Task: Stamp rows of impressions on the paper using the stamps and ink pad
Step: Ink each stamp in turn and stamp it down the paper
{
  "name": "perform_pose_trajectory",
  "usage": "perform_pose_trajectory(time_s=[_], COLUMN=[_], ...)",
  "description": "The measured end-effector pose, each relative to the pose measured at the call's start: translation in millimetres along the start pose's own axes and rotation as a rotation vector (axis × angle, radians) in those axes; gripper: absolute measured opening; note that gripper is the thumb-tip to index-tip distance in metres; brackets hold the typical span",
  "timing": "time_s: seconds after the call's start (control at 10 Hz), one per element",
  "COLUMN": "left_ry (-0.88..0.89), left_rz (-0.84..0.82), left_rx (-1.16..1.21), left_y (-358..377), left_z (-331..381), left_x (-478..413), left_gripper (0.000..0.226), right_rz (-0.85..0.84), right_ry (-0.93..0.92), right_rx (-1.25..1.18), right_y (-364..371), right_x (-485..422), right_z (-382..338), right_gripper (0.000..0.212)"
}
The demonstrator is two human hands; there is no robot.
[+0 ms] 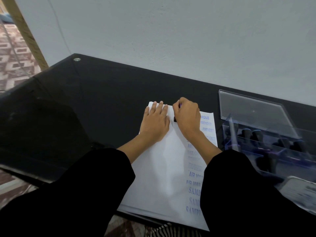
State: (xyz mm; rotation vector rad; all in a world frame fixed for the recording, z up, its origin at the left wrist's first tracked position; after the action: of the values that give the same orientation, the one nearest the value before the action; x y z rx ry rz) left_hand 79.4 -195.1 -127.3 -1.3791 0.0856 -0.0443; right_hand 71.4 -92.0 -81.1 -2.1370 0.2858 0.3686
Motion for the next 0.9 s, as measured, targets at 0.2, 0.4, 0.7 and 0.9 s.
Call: perform_pose_trajectory(time_s=[0.2, 0.4, 0.7, 0.9], left_ry=[-0.001, 0.000, -0.001, 0.008], left_rz=[0.001, 0.007, 0.014, 0.028], left_rx=[0.009, 0.021, 0.016, 0.029], left_y=[0.0, 0.2, 1.1, 0.3], left_z=[0.0, -0.4, -0.5, -0.2], left_x=[0.2, 0.0, -1.4, -1.5], left_gripper=[0.051, 0.051, 0.051, 0.051], right_rz=[-0.038, -0.082, -0.084, -0.135], right_ry=[0.018, 0.034, 0.042, 0.036], right_rx=[0.036, 0.095, 0.119, 0.111], right_y=[3.5, 7.3, 8.7, 7.5], right_x=[-7.4, -16.4, -21.4, -21.8], right_z=[2.2, 3.8, 4.8, 3.4], right_gripper=[0.025, 0.022, 0.022, 0.024])
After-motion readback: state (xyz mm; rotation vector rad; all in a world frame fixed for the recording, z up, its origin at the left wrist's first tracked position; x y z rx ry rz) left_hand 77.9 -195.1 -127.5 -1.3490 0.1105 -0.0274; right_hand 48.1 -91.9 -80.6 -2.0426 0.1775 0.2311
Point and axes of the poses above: each hand's wrist, its own x-axis away from the middle knuckle, its own y-axis out of the palm, z = x × y, the point moved 5 cm from there along -x, towards the middle knuckle, and after that the axes turned 8 degrees about -y, right-handed, at the moved point
